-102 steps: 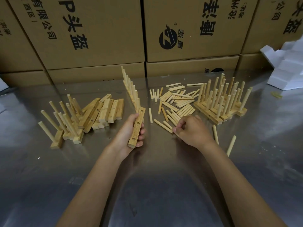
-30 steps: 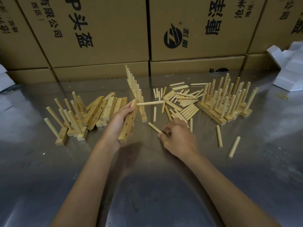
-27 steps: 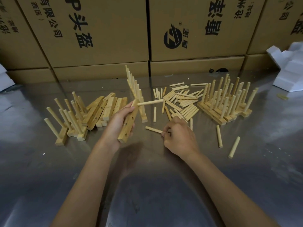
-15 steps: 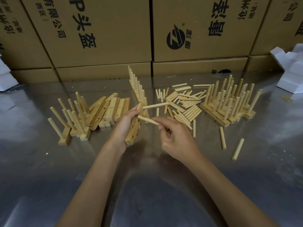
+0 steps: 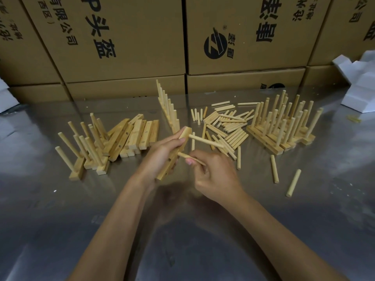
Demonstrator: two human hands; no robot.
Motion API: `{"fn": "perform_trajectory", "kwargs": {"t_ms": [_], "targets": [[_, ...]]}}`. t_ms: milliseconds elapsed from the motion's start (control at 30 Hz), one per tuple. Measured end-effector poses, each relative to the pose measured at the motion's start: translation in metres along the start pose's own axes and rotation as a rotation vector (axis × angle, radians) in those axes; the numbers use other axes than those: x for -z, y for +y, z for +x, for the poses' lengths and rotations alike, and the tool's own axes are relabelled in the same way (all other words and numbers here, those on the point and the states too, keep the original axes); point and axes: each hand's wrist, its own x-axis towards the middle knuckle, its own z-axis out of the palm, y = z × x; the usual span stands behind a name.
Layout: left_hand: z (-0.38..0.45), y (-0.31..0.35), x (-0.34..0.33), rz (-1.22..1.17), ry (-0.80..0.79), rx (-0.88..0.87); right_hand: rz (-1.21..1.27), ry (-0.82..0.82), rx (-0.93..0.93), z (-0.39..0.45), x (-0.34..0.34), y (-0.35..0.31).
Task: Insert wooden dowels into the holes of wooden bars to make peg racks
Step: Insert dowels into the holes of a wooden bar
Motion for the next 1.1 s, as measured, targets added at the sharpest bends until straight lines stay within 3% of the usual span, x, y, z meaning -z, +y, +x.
{"fn": "perform_trajectory", "kwargs": {"t_ms": [100,233,600,833,1000,1100], "targets": [[0.000,0.000,0.002,0.056,-0.057,-0.008,0.202,-0.038,-0.118,-0.001,-0.004,0.001],[0.002,-0.003,0.004,-0.076,-0.116,-0.033,0.459,-0.024,-0.194,0.000,-0.006,-0.004],[0.004,-0.009,0.001,-0.153,-0.105,-0.030,0.585,0.009,-0.238,0.001,-0.003,-0.006],[0.004,-0.007,-0.004,-0.177,-0.068,-0.009,0.487,-0.043,-0.285,0.004,-0.001,-0.004],[0.004,-0.007,-0.012,-0.152,0.064,0.034,0.494,-0.172,-0.404,0.016,0.019,0.003],[0.005,-0.007,-0.007,-0.202,0.107,0.077,0.628,-0.130,-0.558,0.023,0.034,0.017]]}}
